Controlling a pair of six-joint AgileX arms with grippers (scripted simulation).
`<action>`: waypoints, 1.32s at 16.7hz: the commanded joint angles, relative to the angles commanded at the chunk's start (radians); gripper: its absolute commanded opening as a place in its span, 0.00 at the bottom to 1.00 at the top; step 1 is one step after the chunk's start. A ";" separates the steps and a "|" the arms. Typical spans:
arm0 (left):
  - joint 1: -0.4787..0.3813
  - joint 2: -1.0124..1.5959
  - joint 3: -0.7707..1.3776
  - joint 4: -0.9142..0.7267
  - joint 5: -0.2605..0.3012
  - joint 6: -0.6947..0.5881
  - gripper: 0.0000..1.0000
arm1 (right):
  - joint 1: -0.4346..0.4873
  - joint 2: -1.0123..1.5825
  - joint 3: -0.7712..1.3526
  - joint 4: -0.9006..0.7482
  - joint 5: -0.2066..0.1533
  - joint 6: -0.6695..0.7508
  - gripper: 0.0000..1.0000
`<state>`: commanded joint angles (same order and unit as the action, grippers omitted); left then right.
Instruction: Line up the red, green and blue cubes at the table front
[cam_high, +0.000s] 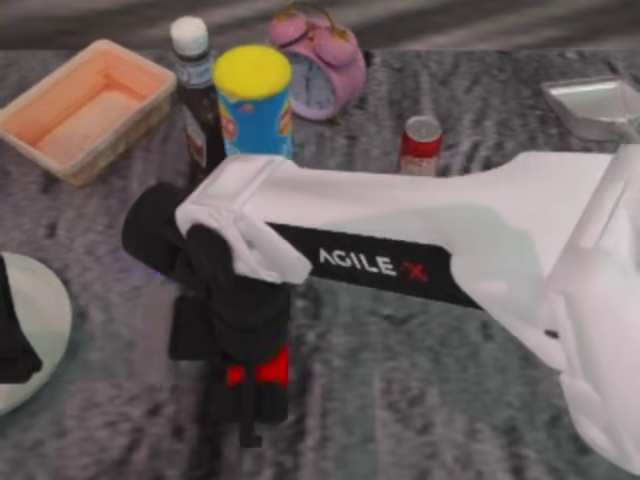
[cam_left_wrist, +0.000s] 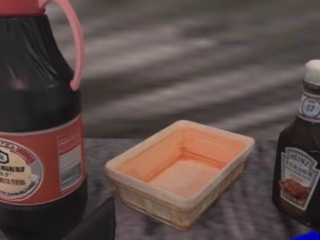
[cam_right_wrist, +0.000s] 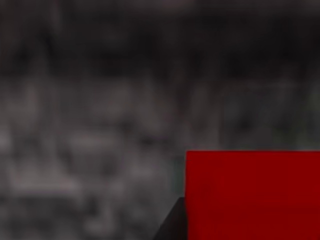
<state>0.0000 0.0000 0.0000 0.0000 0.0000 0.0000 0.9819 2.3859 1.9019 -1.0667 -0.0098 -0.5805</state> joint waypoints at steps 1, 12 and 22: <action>0.000 0.000 0.000 0.000 0.000 0.000 1.00 | 0.001 0.005 -0.017 0.018 0.000 0.000 0.00; 0.000 0.000 0.000 0.000 0.000 0.000 1.00 | 0.001 0.007 -0.024 0.026 0.001 -0.001 0.53; 0.000 0.000 0.000 0.000 0.000 0.000 1.00 | 0.001 0.007 -0.024 0.026 0.001 -0.001 1.00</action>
<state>0.0000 0.0000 0.0000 0.0000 0.0000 0.0000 0.9833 2.3927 1.8783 -1.0410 -0.0092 -0.5811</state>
